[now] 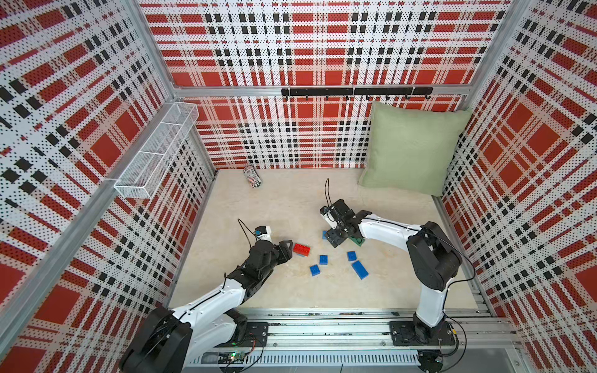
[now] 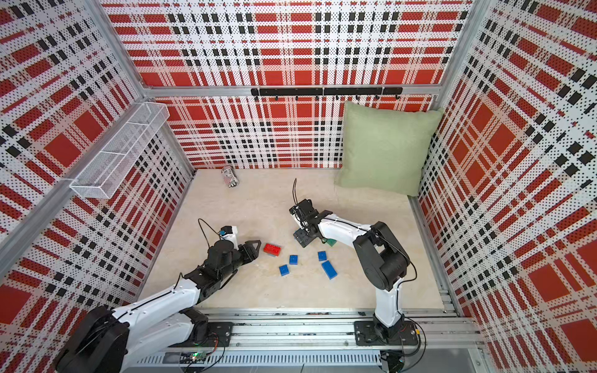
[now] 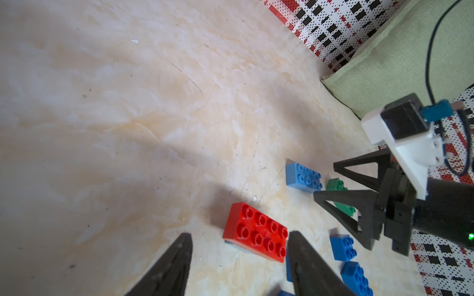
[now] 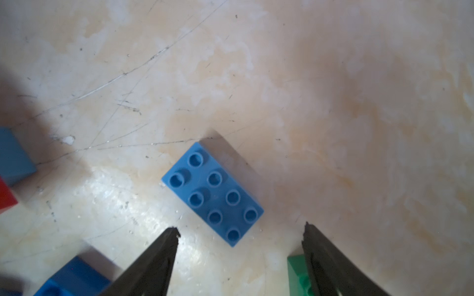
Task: Assemble a heart with lego
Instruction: Pick up the lego brick from the center of the board.
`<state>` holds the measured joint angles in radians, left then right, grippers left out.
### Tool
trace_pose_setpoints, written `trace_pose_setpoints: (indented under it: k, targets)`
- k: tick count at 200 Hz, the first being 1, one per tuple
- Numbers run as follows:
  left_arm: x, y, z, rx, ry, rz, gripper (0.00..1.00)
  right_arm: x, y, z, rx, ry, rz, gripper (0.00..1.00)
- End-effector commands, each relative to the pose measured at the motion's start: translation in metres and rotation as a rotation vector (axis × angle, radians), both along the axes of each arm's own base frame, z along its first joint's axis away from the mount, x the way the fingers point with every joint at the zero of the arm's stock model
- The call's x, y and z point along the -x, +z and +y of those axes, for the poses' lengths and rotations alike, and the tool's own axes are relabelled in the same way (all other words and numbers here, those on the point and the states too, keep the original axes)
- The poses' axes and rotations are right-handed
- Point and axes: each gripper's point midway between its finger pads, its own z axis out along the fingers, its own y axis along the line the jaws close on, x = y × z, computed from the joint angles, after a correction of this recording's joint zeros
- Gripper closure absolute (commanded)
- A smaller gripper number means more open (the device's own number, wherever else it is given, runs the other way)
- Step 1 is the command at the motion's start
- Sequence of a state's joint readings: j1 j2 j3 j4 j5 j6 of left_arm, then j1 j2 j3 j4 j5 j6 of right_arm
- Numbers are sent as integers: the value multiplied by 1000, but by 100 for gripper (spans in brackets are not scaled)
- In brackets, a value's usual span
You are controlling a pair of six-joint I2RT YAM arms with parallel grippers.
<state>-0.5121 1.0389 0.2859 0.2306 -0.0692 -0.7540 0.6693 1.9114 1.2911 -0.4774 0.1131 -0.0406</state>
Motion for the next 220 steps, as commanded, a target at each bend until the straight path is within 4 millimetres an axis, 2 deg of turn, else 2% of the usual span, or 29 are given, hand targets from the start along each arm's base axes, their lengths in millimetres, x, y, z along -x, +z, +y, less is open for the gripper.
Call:
trace_pose_setpoints:
  k: [1, 23, 45, 57, 87, 100, 111, 136, 150, 190, 220]
  targets:
    - [-6, 9, 3, -6, 19, -30, 35, -11, -3, 13, -11, 30, -9, 21]
    - [-7, 11, 4, -4, 22, -34, 35, -17, -10, 22, -28, 39, 10, 23]
    - [-9, 11, 6, -6, 30, -35, 35, -22, -21, 22, -25, 30, 26, 27]
    - [-10, 11, 6, -4, 26, -34, 35, -23, -20, 23, -53, 22, 37, 32]
    - [-10, 8, 5, -6, 24, -29, 35, -8, -20, 30, -120, 47, 90, 39]
    - [-9, 8, 6, -4, 26, -29, 35, -4, -22, 26, -105, 36, 92, 39]
    - [-9, 7, 6, -3, 27, -28, 35, -1, -25, 21, -83, 23, 93, 44]
    - [-10, 6, 7, -3, 31, -24, 35, 6, -32, 12, -53, 13, 107, 46]
    - [-10, 6, 8, -1, 38, -27, 35, 7, -29, 12, -58, 16, 96, 53]
    - [-11, 5, 12, 24, 49, -29, 35, 1, -14, 30, -76, 54, 63, 59]
    - [-10, 4, 15, 29, 57, -27, 35, -2, -8, 36, -75, 65, 44, 65]
